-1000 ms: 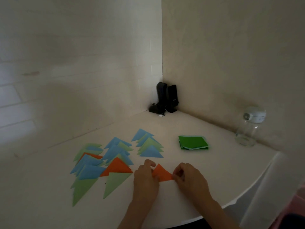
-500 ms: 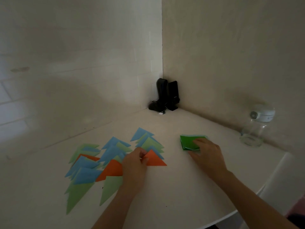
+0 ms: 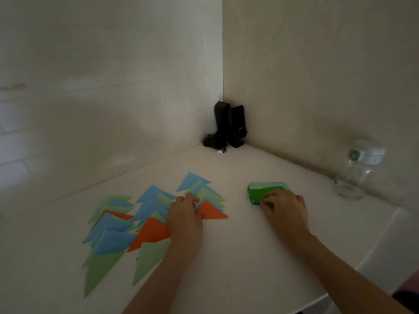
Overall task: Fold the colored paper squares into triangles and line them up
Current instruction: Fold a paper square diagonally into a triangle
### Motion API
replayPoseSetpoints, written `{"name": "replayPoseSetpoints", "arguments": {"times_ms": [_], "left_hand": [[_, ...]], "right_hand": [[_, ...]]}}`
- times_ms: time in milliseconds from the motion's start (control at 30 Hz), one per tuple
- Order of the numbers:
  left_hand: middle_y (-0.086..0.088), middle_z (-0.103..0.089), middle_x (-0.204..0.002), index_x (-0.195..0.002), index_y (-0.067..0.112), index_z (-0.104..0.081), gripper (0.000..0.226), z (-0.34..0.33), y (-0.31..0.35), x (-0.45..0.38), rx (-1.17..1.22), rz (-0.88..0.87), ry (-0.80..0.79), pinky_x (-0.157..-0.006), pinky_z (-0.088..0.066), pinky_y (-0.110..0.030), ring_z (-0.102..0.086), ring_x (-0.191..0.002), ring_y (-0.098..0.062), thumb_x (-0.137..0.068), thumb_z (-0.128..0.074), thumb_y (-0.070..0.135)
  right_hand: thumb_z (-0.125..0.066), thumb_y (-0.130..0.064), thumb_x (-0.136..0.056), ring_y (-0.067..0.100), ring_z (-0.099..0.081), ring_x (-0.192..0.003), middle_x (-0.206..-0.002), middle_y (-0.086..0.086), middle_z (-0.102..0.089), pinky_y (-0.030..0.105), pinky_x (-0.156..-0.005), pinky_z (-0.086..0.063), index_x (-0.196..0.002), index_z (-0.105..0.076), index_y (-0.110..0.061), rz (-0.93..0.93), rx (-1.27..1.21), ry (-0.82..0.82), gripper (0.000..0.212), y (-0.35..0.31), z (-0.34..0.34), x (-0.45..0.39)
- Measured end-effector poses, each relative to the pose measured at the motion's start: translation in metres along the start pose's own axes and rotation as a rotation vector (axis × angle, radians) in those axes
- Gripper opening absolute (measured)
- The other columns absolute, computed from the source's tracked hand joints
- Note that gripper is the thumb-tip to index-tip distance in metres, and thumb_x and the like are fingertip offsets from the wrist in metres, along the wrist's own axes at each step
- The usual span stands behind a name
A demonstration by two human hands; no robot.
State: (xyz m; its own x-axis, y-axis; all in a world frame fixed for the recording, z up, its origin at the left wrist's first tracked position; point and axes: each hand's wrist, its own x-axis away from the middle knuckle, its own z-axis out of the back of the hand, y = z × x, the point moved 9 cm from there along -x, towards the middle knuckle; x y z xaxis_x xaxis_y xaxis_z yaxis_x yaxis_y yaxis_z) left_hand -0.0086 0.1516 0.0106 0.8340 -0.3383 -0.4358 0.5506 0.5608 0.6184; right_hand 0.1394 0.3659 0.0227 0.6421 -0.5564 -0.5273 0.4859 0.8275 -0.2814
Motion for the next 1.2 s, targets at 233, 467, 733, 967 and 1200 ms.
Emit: {"name": "replayPoseSetpoints", "arguments": {"times_ms": [233, 467, 733, 967, 1200], "left_hand": [[0.006, -0.052, -0.088, -0.088, 0.02, -0.059, 0.022, 0.011, 0.01, 0.009, 0.111, -0.099, 0.017, -0.076, -0.045, -0.04, -0.052, -0.086, -0.021, -0.075, -0.072, 0.007], [0.008, -0.05, -0.095, -0.095, 0.025, -0.054, 0.013, 0.031, 0.045, 0.049, 0.231, -0.332, -0.011, -0.074, -0.038, -0.014, -0.048, -0.084, -0.009, -0.084, -0.057, 0.03], [0.008, -0.051, -0.109, -0.107, 0.022, -0.057, 0.02, 0.02, 0.048, 0.094, 0.189, -0.516, -0.229, -0.089, -0.04, -0.022, -0.046, -0.105, -0.006, -0.088, -0.056, 0.027], [0.01, -0.06, -0.094, -0.09, 0.02, -0.063, 0.014, 0.018, 0.033, 0.094, 0.189, -0.469, -0.214, -0.081, -0.043, -0.023, -0.051, -0.092, -0.006, -0.083, -0.062, 0.033], [0.014, -0.06, -0.086, -0.08, 0.024, -0.061, 0.014, 0.011, 0.028, 0.086, 0.199, -0.378, -0.213, -0.076, -0.042, -0.02, -0.052, -0.085, -0.005, -0.078, -0.06, 0.038]], "right_hand": [[-0.068, -0.045, -0.079, 0.014, -0.057, -0.097, -0.1, -0.015, -0.068, 0.03, -0.079, -0.042, -0.089, -0.074, -0.03, -0.062, -0.032, -0.076, 0.018, 0.004, 0.015, -0.002], [-0.082, -0.031, -0.065, 0.017, -0.061, -0.073, -0.078, -0.012, -0.067, 0.034, -0.065, -0.051, -0.065, -0.07, -0.025, 0.193, -0.228, 0.198, 0.014, -0.044, 0.062, 0.036], [-0.056, -0.05, -0.072, 0.007, -0.059, -0.075, -0.088, -0.021, -0.065, 0.025, -0.064, -0.047, -0.081, -0.067, -0.04, 0.303, -0.277, -0.052, 0.018, -0.086, 0.023, 0.092], [-0.052, -0.058, -0.072, 0.007, -0.057, -0.071, -0.077, -0.015, -0.065, 0.015, -0.061, -0.035, -0.072, -0.072, -0.033, 0.199, -0.318, -0.194, 0.032, -0.075, 0.0, 0.097], [-0.049, -0.063, -0.067, 0.002, -0.052, -0.064, -0.064, -0.017, -0.054, 0.019, -0.06, -0.043, -0.059, -0.056, -0.035, 0.116, -0.424, -0.231, 0.03, -0.072, -0.005, 0.089]]}}
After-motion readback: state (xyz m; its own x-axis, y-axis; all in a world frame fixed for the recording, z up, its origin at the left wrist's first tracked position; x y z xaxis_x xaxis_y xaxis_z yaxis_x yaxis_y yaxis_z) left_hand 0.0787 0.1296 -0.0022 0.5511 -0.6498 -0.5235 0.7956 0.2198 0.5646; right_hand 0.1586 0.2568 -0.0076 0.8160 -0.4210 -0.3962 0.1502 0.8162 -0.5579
